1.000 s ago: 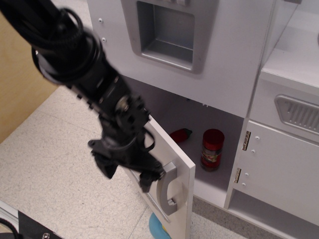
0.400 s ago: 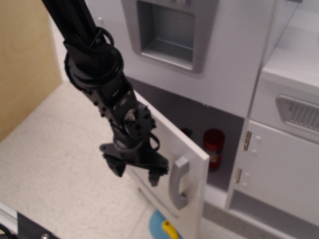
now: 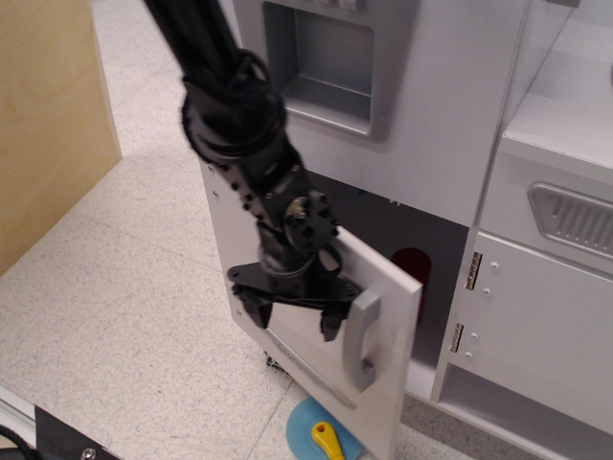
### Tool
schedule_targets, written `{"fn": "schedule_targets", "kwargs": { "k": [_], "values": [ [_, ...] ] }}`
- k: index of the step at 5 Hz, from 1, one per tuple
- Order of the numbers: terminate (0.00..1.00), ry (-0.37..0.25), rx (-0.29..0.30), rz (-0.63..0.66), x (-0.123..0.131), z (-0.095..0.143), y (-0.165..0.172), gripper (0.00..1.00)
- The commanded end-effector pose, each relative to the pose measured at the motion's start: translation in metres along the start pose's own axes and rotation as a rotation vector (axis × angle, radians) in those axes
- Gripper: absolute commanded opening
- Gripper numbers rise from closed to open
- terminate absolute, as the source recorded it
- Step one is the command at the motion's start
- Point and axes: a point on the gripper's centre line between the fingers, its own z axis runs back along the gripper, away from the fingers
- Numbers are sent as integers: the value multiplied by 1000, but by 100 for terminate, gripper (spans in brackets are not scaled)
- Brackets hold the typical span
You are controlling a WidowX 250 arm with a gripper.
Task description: Close low fridge
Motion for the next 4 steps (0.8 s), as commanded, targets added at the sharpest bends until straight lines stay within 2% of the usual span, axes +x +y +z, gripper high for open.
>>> {"fn": "schedule_targets", "kwargs": {
  "k": [1,3,4],
  "values": [
    [0,-40,-10,79,37,-5,-28,100],
    [0,-56,-18,138,62,-8,-38,100],
    [0,-34,-18,63,38,7,-23,100]
  ]
}}
